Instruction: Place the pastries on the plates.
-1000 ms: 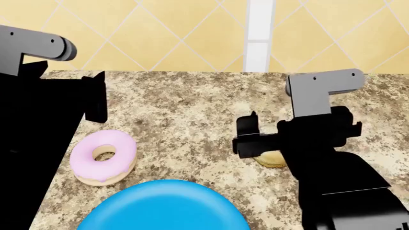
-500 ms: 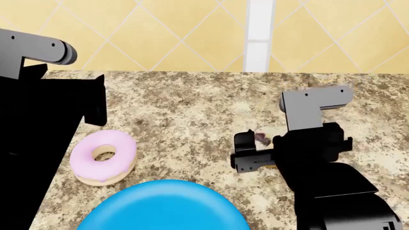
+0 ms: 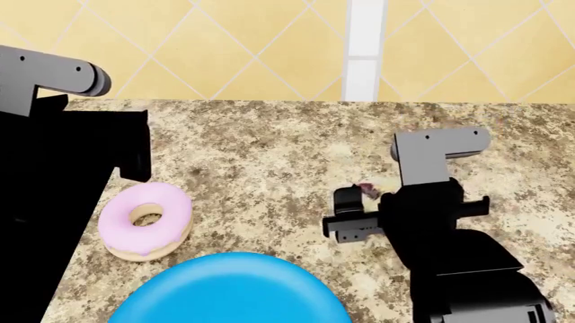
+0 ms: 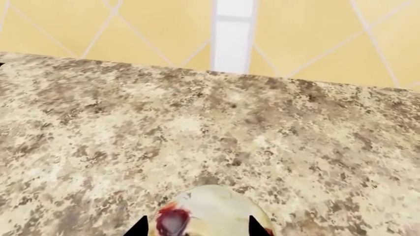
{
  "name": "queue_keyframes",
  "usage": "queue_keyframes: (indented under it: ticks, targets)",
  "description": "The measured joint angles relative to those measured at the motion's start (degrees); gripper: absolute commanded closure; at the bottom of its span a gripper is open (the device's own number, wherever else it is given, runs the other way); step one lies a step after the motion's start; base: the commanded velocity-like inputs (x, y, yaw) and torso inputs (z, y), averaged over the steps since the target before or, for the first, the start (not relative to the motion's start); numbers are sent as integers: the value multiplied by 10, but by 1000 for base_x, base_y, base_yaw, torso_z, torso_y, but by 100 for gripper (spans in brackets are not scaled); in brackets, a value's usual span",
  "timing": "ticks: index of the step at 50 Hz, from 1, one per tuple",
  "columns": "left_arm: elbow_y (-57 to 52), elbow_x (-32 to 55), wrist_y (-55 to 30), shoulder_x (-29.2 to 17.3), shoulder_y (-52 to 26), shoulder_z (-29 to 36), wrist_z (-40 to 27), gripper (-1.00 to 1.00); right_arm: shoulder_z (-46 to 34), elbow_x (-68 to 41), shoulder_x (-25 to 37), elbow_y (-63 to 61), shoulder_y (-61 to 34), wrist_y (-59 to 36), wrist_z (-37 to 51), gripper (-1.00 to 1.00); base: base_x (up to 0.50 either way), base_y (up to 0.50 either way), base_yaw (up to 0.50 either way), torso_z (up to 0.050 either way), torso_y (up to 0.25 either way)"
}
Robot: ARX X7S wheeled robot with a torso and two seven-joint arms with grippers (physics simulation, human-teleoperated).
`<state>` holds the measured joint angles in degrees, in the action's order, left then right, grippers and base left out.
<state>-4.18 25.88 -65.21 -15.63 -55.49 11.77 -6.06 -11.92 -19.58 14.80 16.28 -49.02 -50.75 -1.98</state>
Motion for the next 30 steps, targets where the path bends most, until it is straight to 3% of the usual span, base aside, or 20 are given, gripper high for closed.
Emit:
queue_keyframes:
  ticks: [30]
  targets:
    - [-1, 9, -5, -7, 4, 9, 2, -100, 6, 2, 24, -121, -9, -41, 34, 100, 0, 0, 0, 0, 0]
